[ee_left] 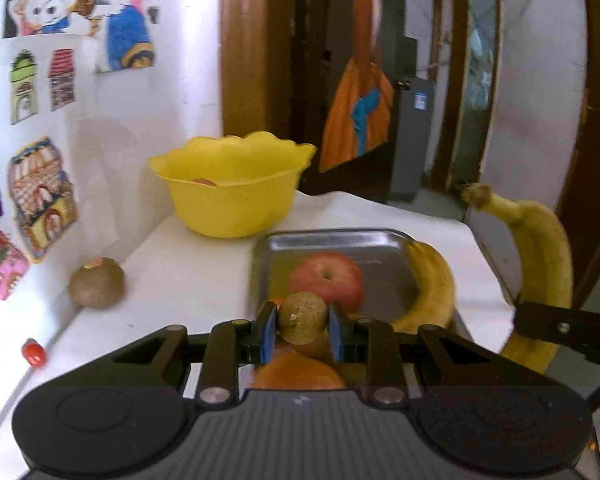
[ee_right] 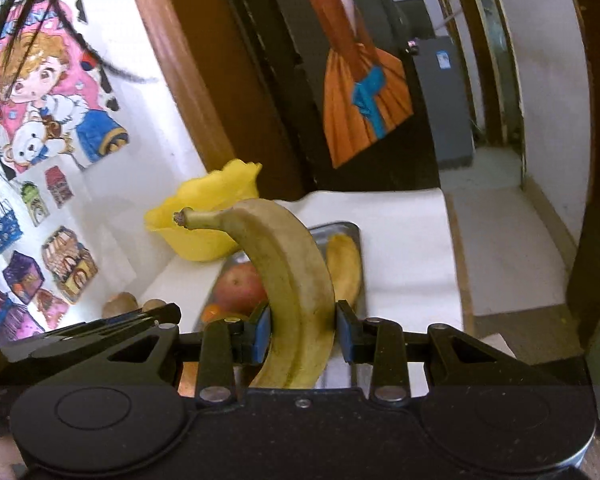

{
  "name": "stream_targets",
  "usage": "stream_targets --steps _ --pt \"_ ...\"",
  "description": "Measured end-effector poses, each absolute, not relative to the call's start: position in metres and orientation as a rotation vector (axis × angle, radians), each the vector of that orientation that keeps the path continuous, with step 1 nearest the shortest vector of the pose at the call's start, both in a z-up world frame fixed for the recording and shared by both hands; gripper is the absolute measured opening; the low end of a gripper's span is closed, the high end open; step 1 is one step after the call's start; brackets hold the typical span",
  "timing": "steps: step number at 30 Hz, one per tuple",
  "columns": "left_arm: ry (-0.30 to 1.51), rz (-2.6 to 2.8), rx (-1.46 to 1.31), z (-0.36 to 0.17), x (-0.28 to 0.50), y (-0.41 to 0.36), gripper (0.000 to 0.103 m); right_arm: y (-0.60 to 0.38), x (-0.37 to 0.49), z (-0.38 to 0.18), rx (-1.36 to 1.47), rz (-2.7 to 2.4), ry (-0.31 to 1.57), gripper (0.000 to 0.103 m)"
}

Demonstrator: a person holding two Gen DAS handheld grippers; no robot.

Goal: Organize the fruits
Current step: 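Carry the small fruit and banana over the steel tray with both tools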

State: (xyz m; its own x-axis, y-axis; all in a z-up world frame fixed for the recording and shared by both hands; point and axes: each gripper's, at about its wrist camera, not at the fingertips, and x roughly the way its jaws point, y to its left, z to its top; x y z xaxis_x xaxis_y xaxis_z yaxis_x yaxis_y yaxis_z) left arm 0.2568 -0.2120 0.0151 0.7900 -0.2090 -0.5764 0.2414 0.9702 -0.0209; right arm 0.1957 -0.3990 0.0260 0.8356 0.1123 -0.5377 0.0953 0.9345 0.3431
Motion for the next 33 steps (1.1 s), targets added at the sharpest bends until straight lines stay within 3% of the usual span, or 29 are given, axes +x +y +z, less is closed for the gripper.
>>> stream_targets --steps 33 --pt "0.845 -0.284 0.039 -0.036 0.243 -0.241 0.030 -0.411 0.265 -0.014 0.315 0.138 0.752 0.036"
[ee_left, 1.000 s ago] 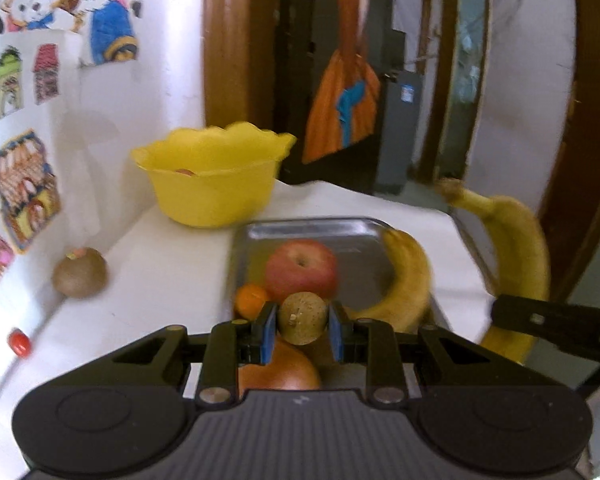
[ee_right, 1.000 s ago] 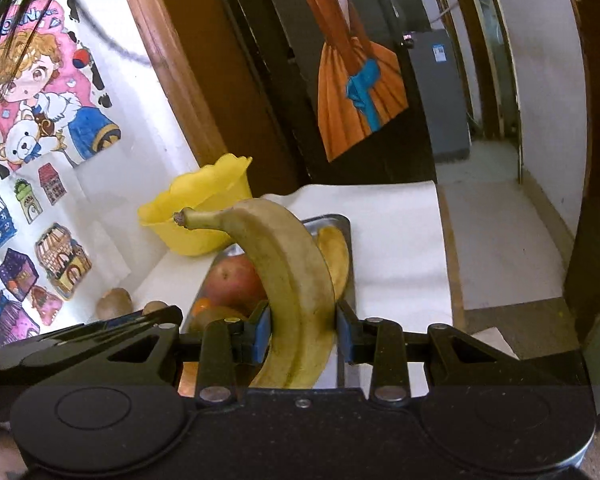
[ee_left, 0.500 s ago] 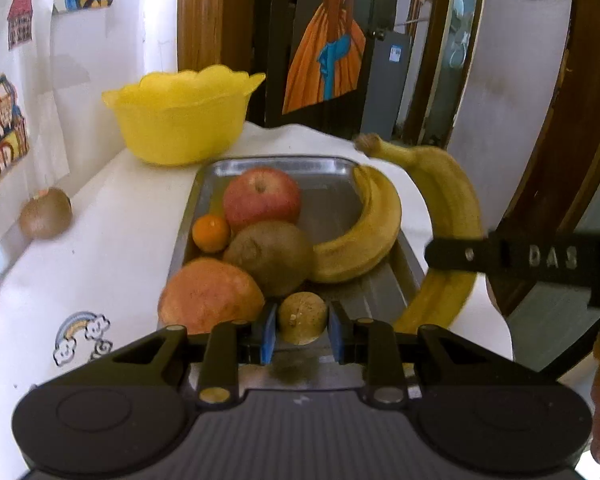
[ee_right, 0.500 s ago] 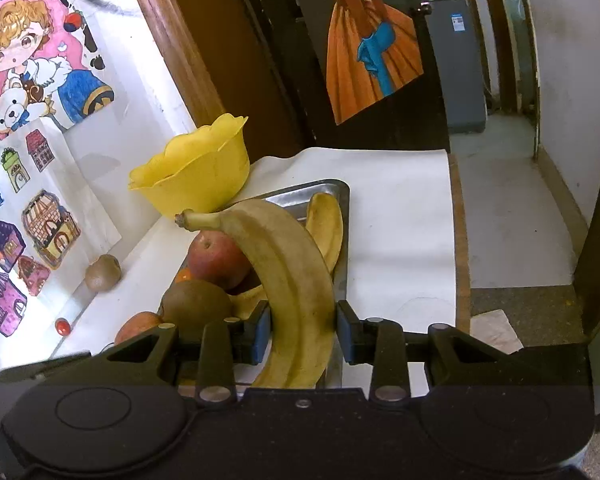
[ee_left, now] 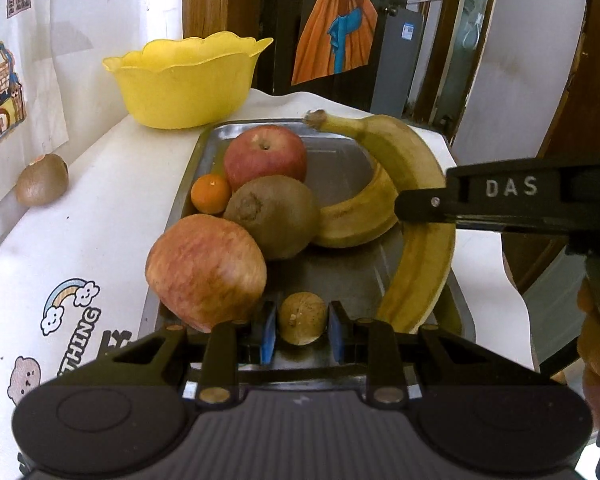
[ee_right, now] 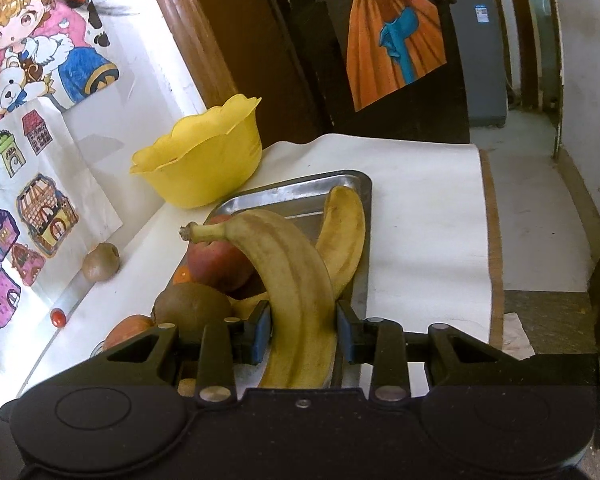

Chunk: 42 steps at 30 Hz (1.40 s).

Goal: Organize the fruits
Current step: 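Carry the small fruit and banana over the steel tray with both tools, then open both tools to drop the small fruit and banana into the tray, then move both tools back from the tray toward the kiwi and cherry tomato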

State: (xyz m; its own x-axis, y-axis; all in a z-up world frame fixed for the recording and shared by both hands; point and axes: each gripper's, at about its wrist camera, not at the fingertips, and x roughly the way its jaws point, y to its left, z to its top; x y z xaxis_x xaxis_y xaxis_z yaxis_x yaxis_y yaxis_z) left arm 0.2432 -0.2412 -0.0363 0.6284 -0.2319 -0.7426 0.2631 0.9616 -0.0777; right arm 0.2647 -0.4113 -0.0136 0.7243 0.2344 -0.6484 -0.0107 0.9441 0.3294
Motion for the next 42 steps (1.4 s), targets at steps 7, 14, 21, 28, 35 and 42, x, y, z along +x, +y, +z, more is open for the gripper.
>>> stream_targets --steps 7,14,21,28,35,42 --pt "0.853 -0.293 0.055 -0.037 0.241 -0.243 0.037 -0.409 0.271 -0.016 0.315 0.147 0.758 0.039" --pt "0.841 -0.316 0.052 -0.031 0.235 -0.242 0.053 -0.407 0.264 -0.011 0.309 0.147 0.725 0.053" --pt "0.781 -0.368 0.038 -0.016 0.218 -0.237 0.084 -0.412 0.244 0.005 0.305 0.125 0.669 0.084" --pt "0.705 -0.308 0.044 -0.002 0.208 -0.222 0.099 -0.415 0.223 0.017 0.328 0.077 0.635 0.100" --pt "0.710 -0.228 0.063 0.002 0.206 -0.198 0.101 -0.404 0.200 0.019 0.327 0.031 0.663 0.102" --pt "0.743 -0.187 0.070 -0.002 0.193 -0.169 0.102 -0.391 0.165 0.011 0.312 -0.051 0.775 0.102"
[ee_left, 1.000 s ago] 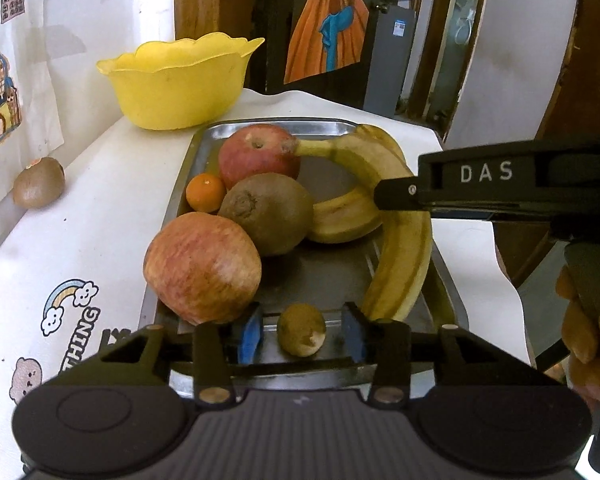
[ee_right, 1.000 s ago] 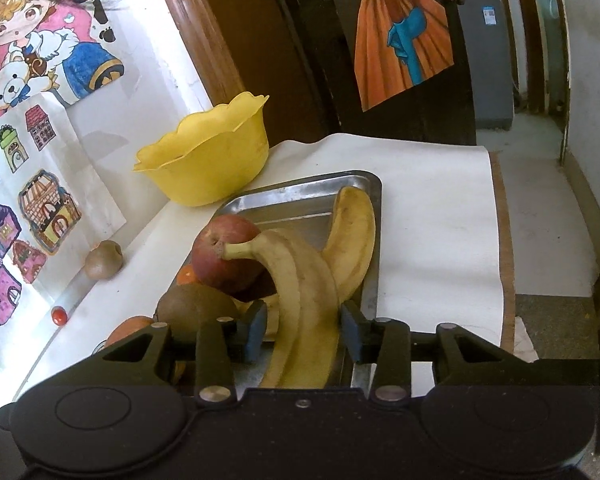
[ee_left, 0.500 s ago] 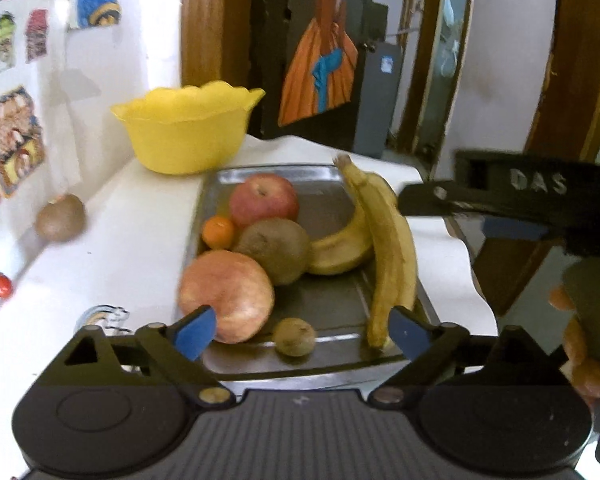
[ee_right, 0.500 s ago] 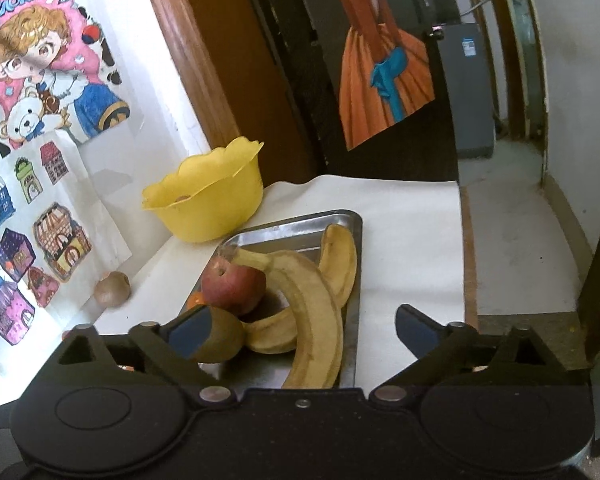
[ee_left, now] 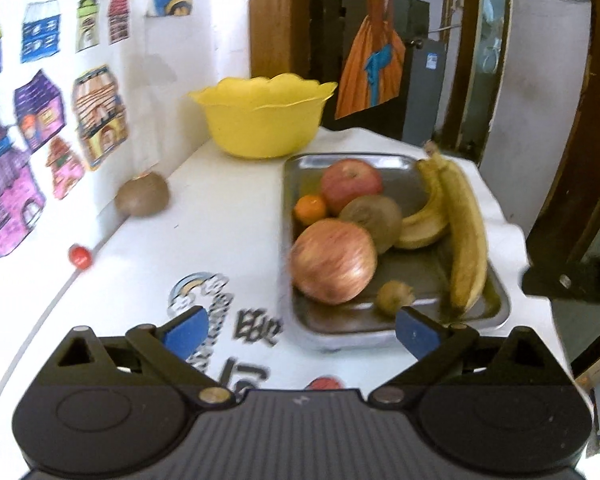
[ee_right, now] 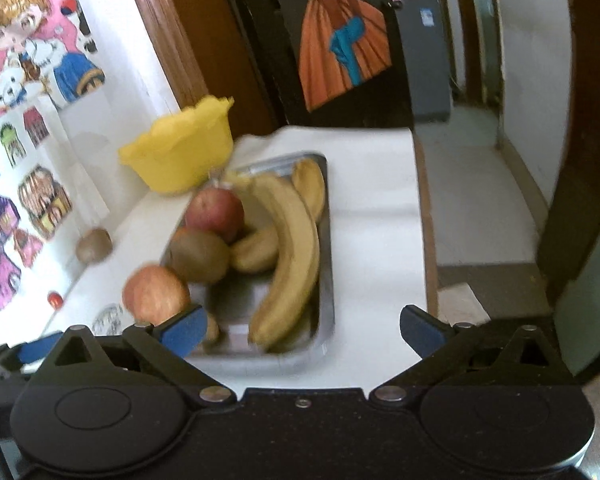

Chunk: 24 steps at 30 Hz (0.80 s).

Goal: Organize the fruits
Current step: 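Move both tools back from the tray toward the kiwi and cherry tomato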

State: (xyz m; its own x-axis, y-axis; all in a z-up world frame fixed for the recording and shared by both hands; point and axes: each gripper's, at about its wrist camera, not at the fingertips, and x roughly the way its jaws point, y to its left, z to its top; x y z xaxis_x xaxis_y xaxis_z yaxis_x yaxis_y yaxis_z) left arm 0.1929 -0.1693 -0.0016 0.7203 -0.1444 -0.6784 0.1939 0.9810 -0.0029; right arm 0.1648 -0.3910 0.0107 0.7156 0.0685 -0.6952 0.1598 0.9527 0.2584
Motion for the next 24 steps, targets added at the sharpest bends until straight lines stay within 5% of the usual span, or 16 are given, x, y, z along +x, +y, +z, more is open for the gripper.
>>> stream_targets --steps 24 --pt "0.776 -0.044 0.129 0.014 0.151 -0.045 0.102 -0.235 0.099 0.005 0.361 -0.047 0.917 0.102"
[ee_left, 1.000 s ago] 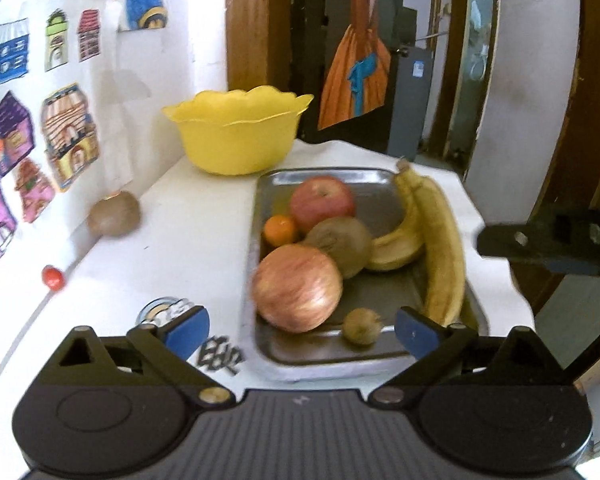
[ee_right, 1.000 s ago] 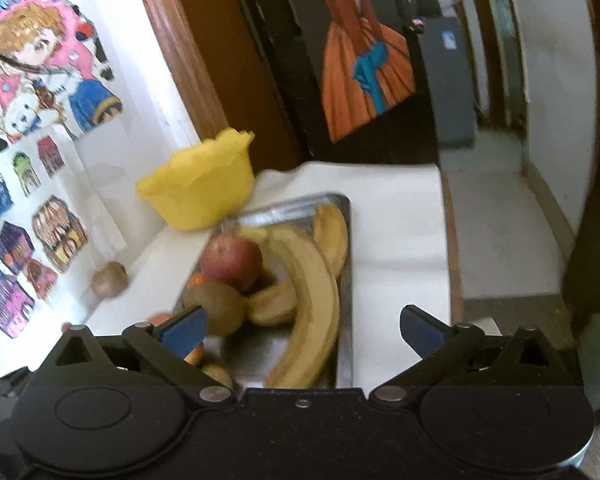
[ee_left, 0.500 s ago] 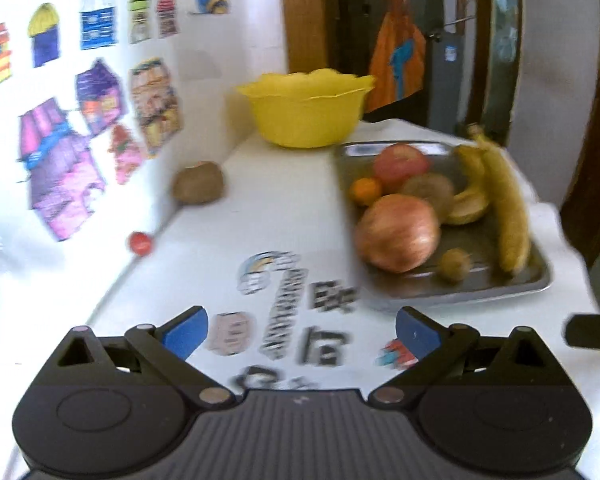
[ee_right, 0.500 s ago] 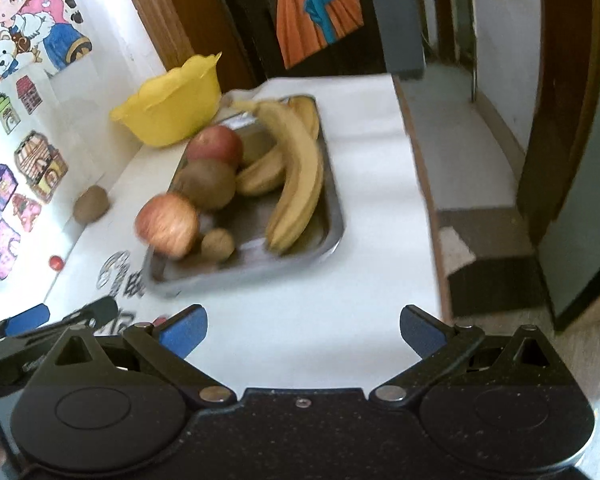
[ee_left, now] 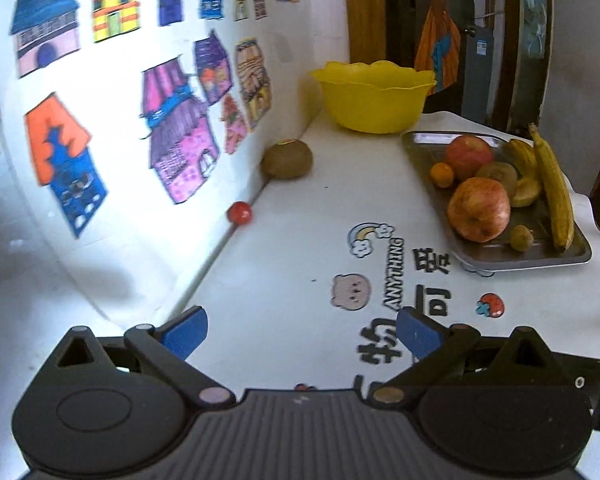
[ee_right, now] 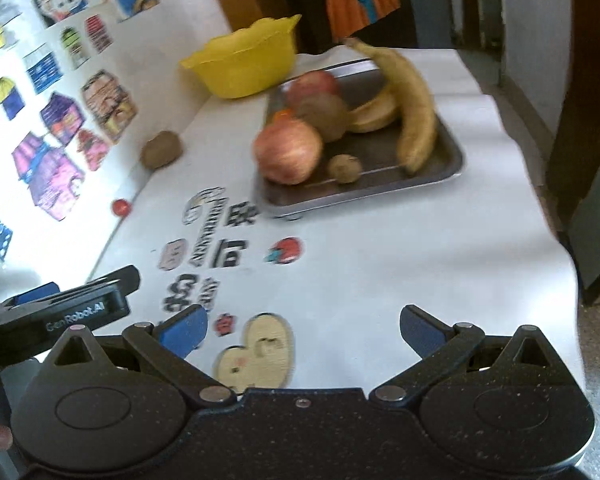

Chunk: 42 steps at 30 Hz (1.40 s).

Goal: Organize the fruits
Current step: 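Move both tools back from the tray toward the kiwi and cherry tomato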

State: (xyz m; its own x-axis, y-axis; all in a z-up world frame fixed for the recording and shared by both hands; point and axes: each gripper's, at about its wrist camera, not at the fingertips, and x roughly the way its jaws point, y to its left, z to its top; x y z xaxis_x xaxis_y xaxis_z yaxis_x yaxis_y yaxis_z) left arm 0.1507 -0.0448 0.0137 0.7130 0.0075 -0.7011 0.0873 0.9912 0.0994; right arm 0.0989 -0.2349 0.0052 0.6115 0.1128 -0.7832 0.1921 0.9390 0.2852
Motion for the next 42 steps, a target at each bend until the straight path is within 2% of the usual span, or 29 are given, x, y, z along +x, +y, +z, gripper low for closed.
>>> stream_targets --steps 14,31,42 --pt "0.783 0.064 0.083 0.020 0.169 -0.035 0.102 -0.219 0.136 0.016 0.318 0.029 0.893 0.102" --pt "0.850 0.256 0.068 0.000 0.222 -0.061 0.102 -0.256 0.203 0.027 0.263 0.206 0.783 0.102" --pt "0.799 0.159 0.086 -0.014 0.244 -0.059 0.102 -0.258 0.245 0.027 0.195 0.249 0.743 0.102"
